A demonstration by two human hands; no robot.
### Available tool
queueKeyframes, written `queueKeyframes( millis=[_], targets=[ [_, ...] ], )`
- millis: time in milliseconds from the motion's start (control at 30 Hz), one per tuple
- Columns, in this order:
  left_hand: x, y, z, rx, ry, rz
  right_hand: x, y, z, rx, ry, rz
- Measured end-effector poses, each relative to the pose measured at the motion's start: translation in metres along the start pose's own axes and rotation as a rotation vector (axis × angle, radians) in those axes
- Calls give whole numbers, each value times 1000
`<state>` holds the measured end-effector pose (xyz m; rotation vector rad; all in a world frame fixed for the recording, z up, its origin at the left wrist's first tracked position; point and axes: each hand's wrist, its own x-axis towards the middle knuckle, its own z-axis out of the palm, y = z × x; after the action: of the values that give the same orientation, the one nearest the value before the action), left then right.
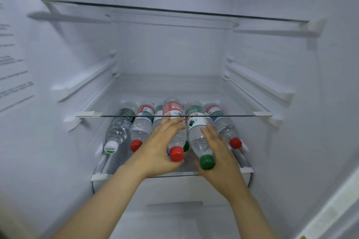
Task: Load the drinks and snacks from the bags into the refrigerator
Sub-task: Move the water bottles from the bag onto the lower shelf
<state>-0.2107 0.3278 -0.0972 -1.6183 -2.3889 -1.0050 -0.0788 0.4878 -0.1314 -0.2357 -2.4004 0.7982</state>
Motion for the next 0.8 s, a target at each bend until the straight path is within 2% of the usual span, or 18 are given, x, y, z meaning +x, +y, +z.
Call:
queueKeyframes(
  millis=[300,533,800],
  targets=[
    [15,-8,-4,-73,20,-87,29,-5,-2,-47,-35,127],
    [29,-13,-6,-102,-12,-153,35,-3,1,-109,-45,153],
    [21,-16,-4,-195,-30,-120,20,-2,-6,109,11,189]
  ],
)
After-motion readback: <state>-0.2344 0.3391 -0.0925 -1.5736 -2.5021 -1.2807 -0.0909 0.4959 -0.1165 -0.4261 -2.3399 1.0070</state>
